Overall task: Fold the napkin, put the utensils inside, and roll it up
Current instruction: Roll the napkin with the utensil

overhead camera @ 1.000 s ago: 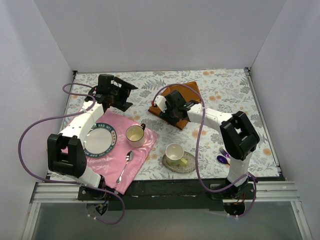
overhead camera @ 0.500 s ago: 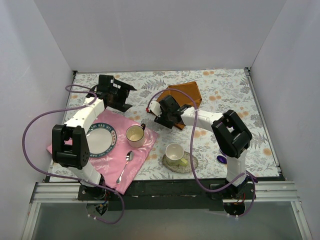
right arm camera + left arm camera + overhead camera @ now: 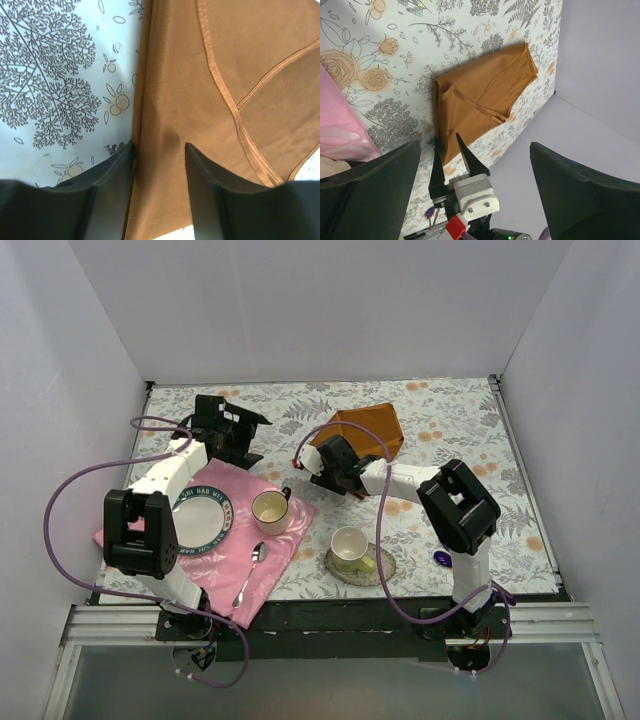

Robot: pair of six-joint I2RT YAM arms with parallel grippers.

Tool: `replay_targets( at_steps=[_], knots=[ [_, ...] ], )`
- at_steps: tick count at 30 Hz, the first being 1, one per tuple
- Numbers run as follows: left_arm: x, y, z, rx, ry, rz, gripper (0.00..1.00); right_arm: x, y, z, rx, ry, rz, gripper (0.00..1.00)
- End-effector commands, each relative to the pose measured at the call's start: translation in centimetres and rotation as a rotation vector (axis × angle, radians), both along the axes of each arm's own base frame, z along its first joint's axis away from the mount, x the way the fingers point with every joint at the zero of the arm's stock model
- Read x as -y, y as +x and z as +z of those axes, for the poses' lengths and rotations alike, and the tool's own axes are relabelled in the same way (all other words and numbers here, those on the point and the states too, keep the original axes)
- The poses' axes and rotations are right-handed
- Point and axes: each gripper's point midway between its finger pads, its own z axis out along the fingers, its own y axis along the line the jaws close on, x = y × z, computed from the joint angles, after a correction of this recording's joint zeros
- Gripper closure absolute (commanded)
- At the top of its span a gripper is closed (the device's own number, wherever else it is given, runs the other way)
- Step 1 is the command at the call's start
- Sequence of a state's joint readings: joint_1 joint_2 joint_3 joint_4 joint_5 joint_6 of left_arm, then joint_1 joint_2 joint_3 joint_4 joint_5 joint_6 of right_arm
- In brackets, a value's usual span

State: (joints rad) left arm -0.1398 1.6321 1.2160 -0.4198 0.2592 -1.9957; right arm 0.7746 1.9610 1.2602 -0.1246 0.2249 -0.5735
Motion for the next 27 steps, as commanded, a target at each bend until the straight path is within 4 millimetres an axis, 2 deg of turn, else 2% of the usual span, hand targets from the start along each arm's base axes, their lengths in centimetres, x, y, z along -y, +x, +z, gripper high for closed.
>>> replay_targets(
  at_steps=[1,6,8,9,14,15,19,21,22,27],
  knots=[
    [0.7,-0.1,0.3,0.003,-0.038,-0.045,0.09,-0.6,0.4,-1.1,-0.008,0.009,-0.019,0.51],
    [1.8,0.2,-1.9,-0.052,-0.066,-0.119,0.09,-0.5,0.1,-2.1,-0.047,0.002,-0.041,0.74],
    [1.9,0.3,-2.9,-0.069,-0.061,-0.128,0.10,-1.0,-0.1,-2.1,-0.067,0.021,-0.036,0.79],
    [1.9,0.5,-3.1,-0.071,-0.062,-0.129,0.10,-1.0,-0.3,-2.2,-0.083,0.022,-0.035,0.85],
    [2.8,1.1,-3.9,-0.069,-0.092,-0.174,0.09,-2.4,-0.8,-1.6,-0.152,0.101,-0.042,0.98],
    [2.9,1.3,-4.7,-0.081,-0.088,-0.184,0.09,-2.6,-0.9,-1.5,-0.170,0.124,-0.061,0.99],
    [3.4,1.9,-5.6,-0.087,-0.091,-0.218,0.10,-3.3,-0.9,-0.7,-0.249,0.199,-0.100,0.99],
    [3.7,2.3,-5.8,-0.087,-0.097,-0.233,0.10,-2.9,-0.4,-0.3,-0.263,0.224,-0.132,0.99],
    [3.8,2.4,-6.5,-0.100,-0.095,-0.237,0.10,-3.5,-0.8,-0.3,-0.300,0.259,-0.121,0.99],
    [4.4,2.5,-7.5,-0.111,-0.086,-0.251,0.12,-2.9,0.0,0.2,-0.399,0.363,-0.158,0.99]
  ],
)
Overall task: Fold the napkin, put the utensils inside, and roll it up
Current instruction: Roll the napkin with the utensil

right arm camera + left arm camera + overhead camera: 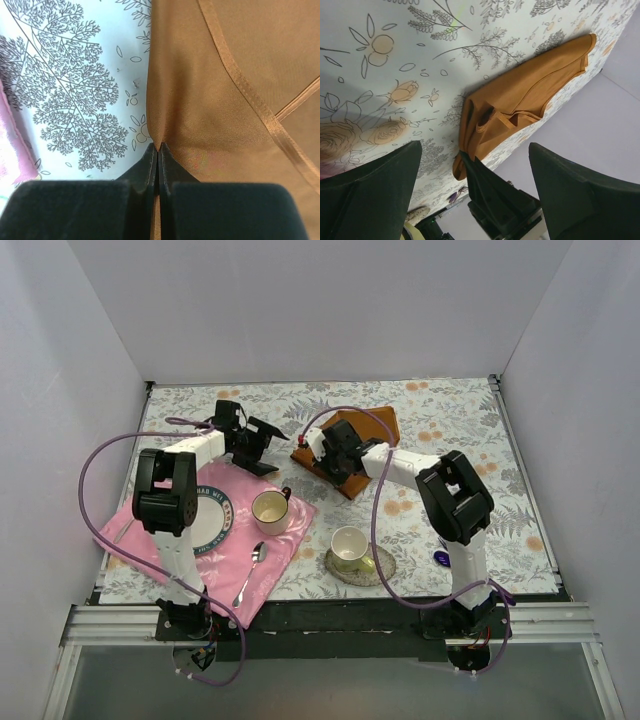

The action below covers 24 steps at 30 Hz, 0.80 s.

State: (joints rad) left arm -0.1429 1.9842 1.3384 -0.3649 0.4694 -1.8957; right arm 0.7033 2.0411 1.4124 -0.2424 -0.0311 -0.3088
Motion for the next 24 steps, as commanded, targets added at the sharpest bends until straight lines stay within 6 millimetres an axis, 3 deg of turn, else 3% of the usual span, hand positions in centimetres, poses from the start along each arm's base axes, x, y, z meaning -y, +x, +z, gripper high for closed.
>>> replay_targets(
  at_steps=[1,13,20,24],
  knots=[
    [1.2,0.4,1.2,0.042,-0.009,-0.045,0.12,-0.6,-0.1,0.8,-0.150,0.149,-0.021,0.99],
    [5.8,1.2,-0.8,0.058,-0.021,-0.140,0.14,0.5,0.8,1.2,-0.317,0.318,-0.086,0.99],
    [7.3,0.9,-2.4,0.058,-0.002,-0.165,0.20,0.2,1.5,2.0,-0.329,0.370,-0.099,0.99],
    [7.8,0.7,-3.1,0.057,0.020,-0.171,0.30,0.0,1.8,2.2,-0.340,0.383,-0.105,0.99]
  ],
)
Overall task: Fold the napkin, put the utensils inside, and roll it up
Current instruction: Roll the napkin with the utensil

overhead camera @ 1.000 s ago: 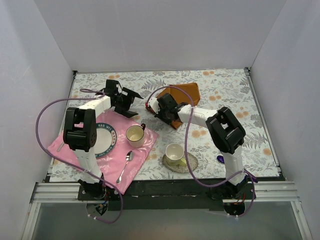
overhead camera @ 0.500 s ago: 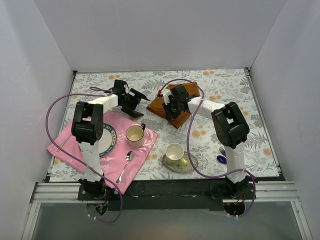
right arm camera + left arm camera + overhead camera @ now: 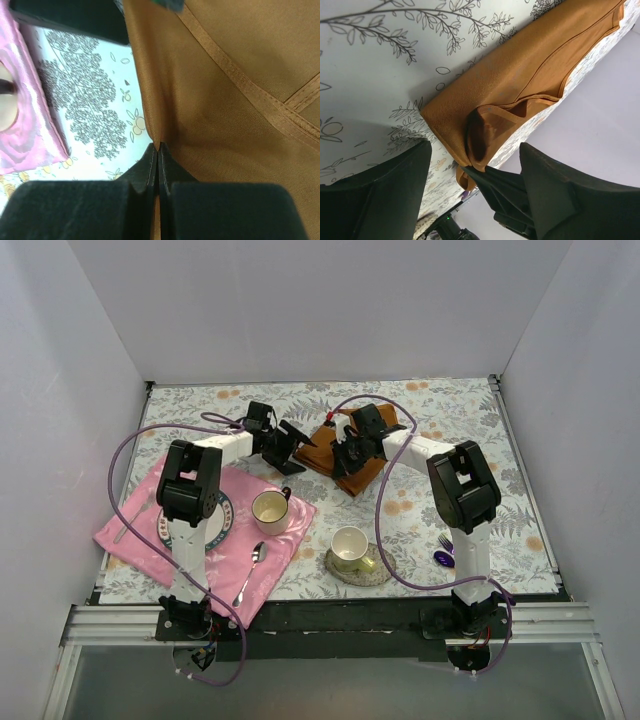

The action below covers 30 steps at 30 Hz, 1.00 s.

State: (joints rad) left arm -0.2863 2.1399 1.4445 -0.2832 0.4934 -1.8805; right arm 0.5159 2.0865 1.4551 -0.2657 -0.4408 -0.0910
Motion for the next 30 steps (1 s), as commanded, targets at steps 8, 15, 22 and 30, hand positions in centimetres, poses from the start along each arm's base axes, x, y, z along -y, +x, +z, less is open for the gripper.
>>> replay_targets(
  at_steps=[8,15,22,30],
  knots=[
    [-0.5,0.1,-2.5,0.043,0.149,0.032,0.43,-1.2,1.3,1.9,0.003,0.072,0.003,0.99],
    [0.2,0.2,-3.4,0.055,0.160,0.024,0.66,-0.4,1.2,1.1,0.012,0.028,0.010,0.99],
    [0.1,0.0,-3.3,0.029,0.174,0.012,0.91,0.6,1.7,2.1,0.084,-0.054,-0.015,0.81],
    [0.4,-0.7,-2.2,0.005,0.159,-0.020,0.97,0.0,0.2,4.1,0.268,-0.187,0.028,0.25]
  ],
)
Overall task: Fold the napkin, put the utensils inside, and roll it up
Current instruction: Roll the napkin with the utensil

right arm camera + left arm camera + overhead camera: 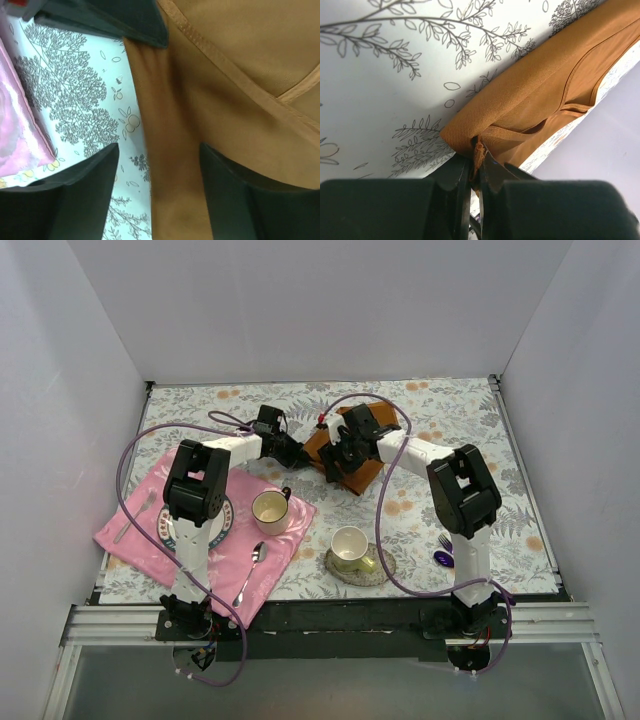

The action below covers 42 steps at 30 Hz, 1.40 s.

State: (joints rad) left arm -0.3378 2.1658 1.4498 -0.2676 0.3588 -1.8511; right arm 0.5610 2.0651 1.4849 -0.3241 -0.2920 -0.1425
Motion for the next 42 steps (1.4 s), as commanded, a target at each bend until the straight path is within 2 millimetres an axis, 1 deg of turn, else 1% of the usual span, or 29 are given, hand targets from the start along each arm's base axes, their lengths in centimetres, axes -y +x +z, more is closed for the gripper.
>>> replay_targets(
  at_steps=[1,2,3,5,6,8,9,12,13,14,15,16,18,21,22,24,25,26,28,29,31,33,34,35,38,39,40,41,42],
  knots=[
    [-0.3,-1.1,0.0,-0.054,0.043,-0.030,0.97,0.0,0.2,3.8,0.223,-0.101,0.023,0.23],
    [-0.2,-1.2,0.2,-0.060,0.037,-0.037,0.97,0.1,0.1,3.9,0.241,-0.115,0.024,0.23],
    [-0.1,-1.3,0.2,-0.070,0.030,-0.038,0.97,0.0,-0.4,3.4,0.246,-0.137,0.034,0.23],
    [0.1,-1.5,0.5,-0.078,0.015,-0.051,0.97,0.6,0.0,2.9,0.285,-0.204,0.027,0.23],
    [0.1,-1.6,0.6,-0.082,0.013,-0.050,0.97,0.4,-0.3,2.8,0.302,-0.227,0.041,0.23],
    [0.2,-1.9,0.7,-0.093,0.009,-0.058,0.97,0.1,0.0,2.8,0.355,-0.245,0.064,0.23],
    [0.3,-2.1,0.7,-0.104,-0.002,-0.060,0.97,-0.2,-0.4,2.4,0.359,-0.253,0.080,0.24],
    [0.4,-2.3,1.0,-0.120,-0.032,-0.062,0.97,-0.8,-0.4,1.6,0.373,-0.280,0.107,0.28],
    [0.5,-2.4,1.1,-0.121,-0.038,-0.066,0.97,-0.5,-0.2,1.1,0.380,-0.310,0.096,0.29],
    [0.6,-2.4,1.1,-0.124,-0.041,-0.066,0.97,-0.4,0.0,1.2,0.394,-0.320,0.092,0.30],
    [0.6,-2.6,1.1,-0.129,-0.046,-0.067,0.97,-0.9,0.1,1.2,0.417,-0.320,0.095,0.31],
    [0.5,-2.6,1.3,-0.131,-0.055,-0.068,0.97,-0.7,0.2,1.0,0.430,-0.328,0.090,0.32],
    [0.3,-2.7,1.4,-0.132,-0.061,-0.066,0.97,-1.0,0.7,1.2,0.473,-0.329,0.091,0.35],
    [0.1,-2.7,1.6,-0.140,-0.072,-0.068,0.97,-0.8,0.9,0.4,0.482,-0.355,0.095,0.39],
    [0.1,-2.8,1.7,-0.144,-0.082,-0.068,0.97,-0.7,0.9,-0.2,0.478,-0.364,0.101,0.41],
    [0.0,-2.6,1.9,-0.141,-0.090,-0.070,0.97,-0.7,1.2,-0.4,0.478,-0.374,0.095,0.43],
    [0.0,-2.7,2.0,-0.140,-0.092,-0.072,0.97,-0.7,1.2,-1.0,0.470,-0.382,0.097,0.43],
    [0.0,-2.6,2.1,-0.137,-0.094,-0.072,0.97,-0.8,1.2,-1.2,0.465,-0.376,0.102,0.43],
    [-0.1,-2.7,2.0,-0.142,-0.098,-0.075,0.97,-1.1,0.8,-2.3,0.439,-0.373,0.123,0.47],
    [0.0,-2.8,2.0,-0.145,-0.103,-0.080,0.97,-1.2,0.8,-2.4,0.431,-0.375,0.123,0.51],
    [-0.1,-2.8,1.9,-0.148,-0.102,-0.078,0.97,-0.9,0.6,-3.3,0.406,-0.389,0.113,0.55],
    [0.0,-2.9,1.9,-0.150,-0.106,-0.082,0.97,-0.7,0.4,-3.9,0.385,-0.391,0.118,0.62],
    [0.0,-2.9,1.8,-0.147,-0.104,-0.090,0.97,-0.9,0.2,-4.5,0.362,-0.386,0.123,0.67],
    [0.0,-2.9,1.9,-0.142,-0.104,-0.093,0.97,-0.6,-0.2,-4.9,0.332,-0.389,0.131,0.76],
    [-0.4,-2.7,1.6,-0.136,-0.089,-0.097,0.95,-1.5,-1.1,-5.0,0.278,-0.328,0.151,0.89],
    [-0.5,-2.4,1.7,-0.126,-0.084,-0.097,0.90,-1.3,-1.8,-5.2,0.239,-0.324,0.159,0.92],
    [-0.6,-2.1,1.8,-0.117,-0.076,-0.096,0.87,-2.1,-2.1,-4.8,0.213,-0.279,0.170,0.94],
    [-0.7,-2.0,1.5,-0.110,-0.060,-0.110,0.85,-2.3,-2.4,-4.7,0.174,-0.234,0.173,0.95],
    [-0.5,-1.2,2.3,-0.087,-0.056,-0.115,0.79,-2.7,-2.9,-4.6,0.129,-0.188,0.168,0.99]
  ],
)
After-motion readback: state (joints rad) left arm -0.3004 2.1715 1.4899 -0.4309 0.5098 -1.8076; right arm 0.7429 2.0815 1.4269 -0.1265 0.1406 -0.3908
